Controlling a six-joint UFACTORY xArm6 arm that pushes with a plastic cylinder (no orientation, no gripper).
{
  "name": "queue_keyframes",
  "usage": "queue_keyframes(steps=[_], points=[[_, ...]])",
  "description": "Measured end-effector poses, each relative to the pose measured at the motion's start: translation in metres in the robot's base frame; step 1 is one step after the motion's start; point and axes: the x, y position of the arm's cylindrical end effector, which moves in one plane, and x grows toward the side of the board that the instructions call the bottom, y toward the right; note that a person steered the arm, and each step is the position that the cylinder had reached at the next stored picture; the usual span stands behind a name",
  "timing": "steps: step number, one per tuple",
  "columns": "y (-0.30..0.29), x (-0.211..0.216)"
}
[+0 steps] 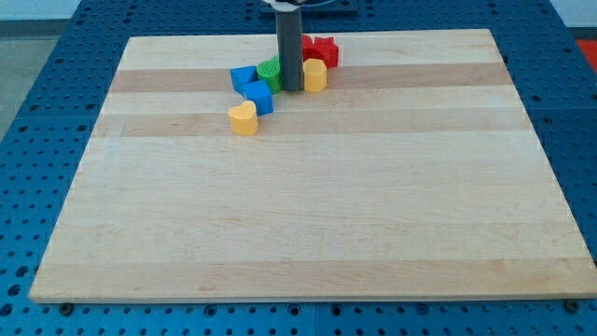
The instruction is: Move the hexagon slightly to the top
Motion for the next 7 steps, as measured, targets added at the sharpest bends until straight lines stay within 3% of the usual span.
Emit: queue_keyframes(steps=[2,4,5,7], points=[[0.0,-0.014],[0.0,0.032],[0.02,0.034],[0.021,0.01]])
